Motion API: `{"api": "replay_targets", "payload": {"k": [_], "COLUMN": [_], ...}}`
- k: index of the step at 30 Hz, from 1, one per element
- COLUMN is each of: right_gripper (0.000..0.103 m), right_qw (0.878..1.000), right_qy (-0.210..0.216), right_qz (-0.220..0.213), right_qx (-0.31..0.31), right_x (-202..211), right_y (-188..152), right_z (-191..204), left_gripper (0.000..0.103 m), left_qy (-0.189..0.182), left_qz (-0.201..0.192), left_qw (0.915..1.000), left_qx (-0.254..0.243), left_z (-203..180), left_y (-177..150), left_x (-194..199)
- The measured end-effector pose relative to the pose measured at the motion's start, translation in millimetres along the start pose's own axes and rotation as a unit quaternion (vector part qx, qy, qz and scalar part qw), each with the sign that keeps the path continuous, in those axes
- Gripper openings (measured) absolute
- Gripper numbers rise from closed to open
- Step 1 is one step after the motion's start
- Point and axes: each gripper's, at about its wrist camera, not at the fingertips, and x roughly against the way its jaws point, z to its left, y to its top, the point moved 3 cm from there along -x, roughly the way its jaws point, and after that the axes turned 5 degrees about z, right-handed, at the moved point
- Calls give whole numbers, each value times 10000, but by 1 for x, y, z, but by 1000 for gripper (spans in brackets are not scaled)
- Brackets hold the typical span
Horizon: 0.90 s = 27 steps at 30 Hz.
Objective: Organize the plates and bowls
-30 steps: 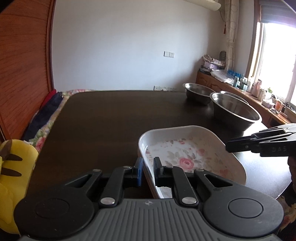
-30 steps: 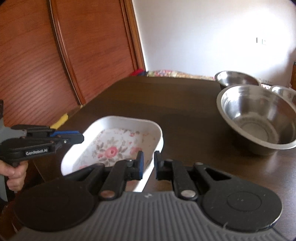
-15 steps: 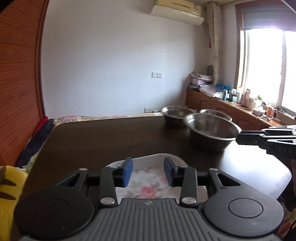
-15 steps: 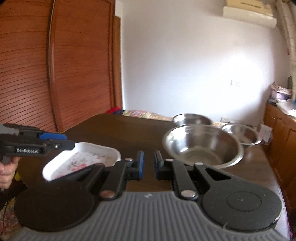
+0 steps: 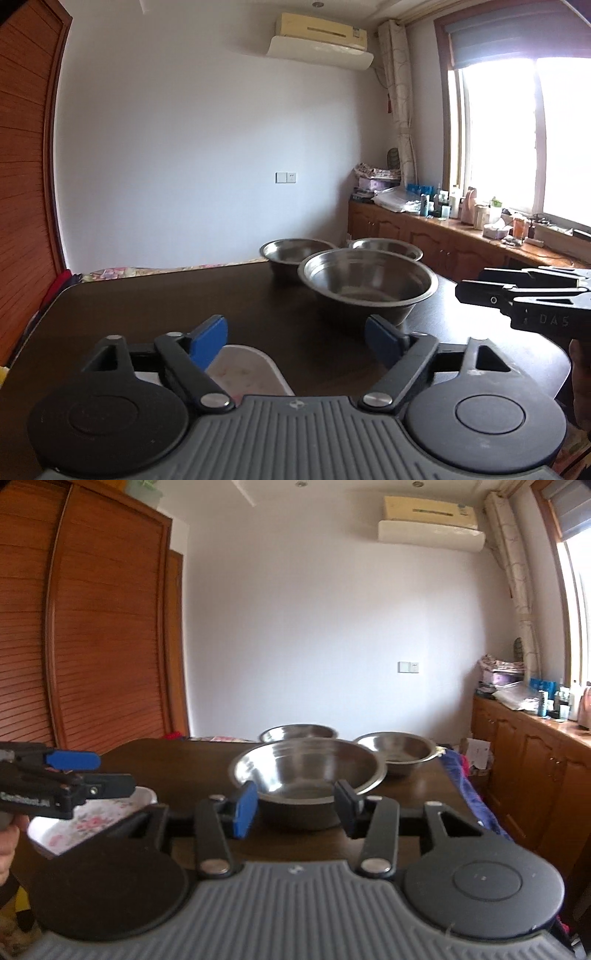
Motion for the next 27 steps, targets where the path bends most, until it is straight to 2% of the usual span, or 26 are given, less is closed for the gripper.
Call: {"api": "replay_targets", "payload": {"k": [4,9,16,18,27], "right_gripper": [56,84,93,100,103], "right_qw": [10000,9999,9999,9999,9996], "right_qy": [-66,-89,-52,-21,136], "right_qz": [-27,-102,-92,-64,-22], "right_qx": [-61,-53,135,152,242], "right_x": [-4,-8,-24,-32,-51], "right_y": [1,5,12,14,27], "right_z": [-11,-20,-29,-33,-49], "left_gripper": [103,103,103,103,103], "left_qy": [-98,-199,-90,-60,117], "left_qz": [-25,-3,43,58,338], "left_qw": [9999,9998,9999,9999,9994], "left_qx": [-6,10,-98,-105,-34], "left_z": [-11,-20,-28,-28,-26], "left_y": [6,15,26,29,38], "left_x": [-9,-22,-41,-47,-71]}}
